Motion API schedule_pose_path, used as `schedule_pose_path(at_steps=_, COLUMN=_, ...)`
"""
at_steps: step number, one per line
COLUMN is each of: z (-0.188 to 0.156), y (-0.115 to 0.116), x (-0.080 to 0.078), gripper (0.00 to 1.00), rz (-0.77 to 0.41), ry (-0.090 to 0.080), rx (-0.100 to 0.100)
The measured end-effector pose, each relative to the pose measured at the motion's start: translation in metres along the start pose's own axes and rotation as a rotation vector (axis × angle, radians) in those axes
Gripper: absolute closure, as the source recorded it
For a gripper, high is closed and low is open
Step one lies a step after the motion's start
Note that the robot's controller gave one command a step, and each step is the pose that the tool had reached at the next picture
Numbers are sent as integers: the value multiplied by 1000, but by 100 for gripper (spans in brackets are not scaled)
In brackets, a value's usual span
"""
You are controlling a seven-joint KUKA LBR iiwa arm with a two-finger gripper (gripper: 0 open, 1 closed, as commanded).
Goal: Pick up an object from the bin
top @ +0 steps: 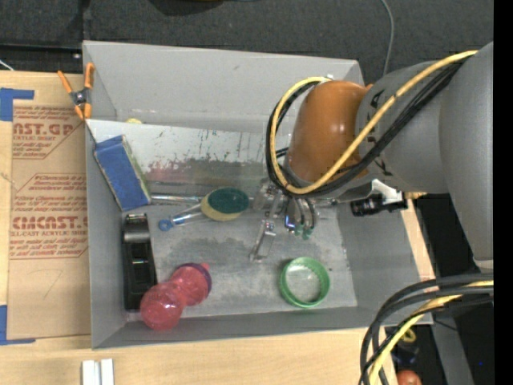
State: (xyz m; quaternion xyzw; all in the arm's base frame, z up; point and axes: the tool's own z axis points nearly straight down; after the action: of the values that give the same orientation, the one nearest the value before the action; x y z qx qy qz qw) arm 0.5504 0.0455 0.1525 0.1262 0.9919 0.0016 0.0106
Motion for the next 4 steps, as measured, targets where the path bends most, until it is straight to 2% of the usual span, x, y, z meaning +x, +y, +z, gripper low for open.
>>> schedule_pose_path(at_steps=1, z=15, y=-77, x=-16, gripper=0, rz=-541, ry=13, rx=0)
schedule_pose_path(at_steps=2, z=41, y=7, x=-19, gripper=0, rz=-307, ry=7, rx=-2)
schedule_pose_path(at_steps=3, z=36, y=8, x=-5, gripper=0, rz=-473, ry=10, rx=2)
schedule_pose_path(at_steps=4, z=68, y=59, x=11, gripper=0, rz=-366, ry=12, rx=-2)
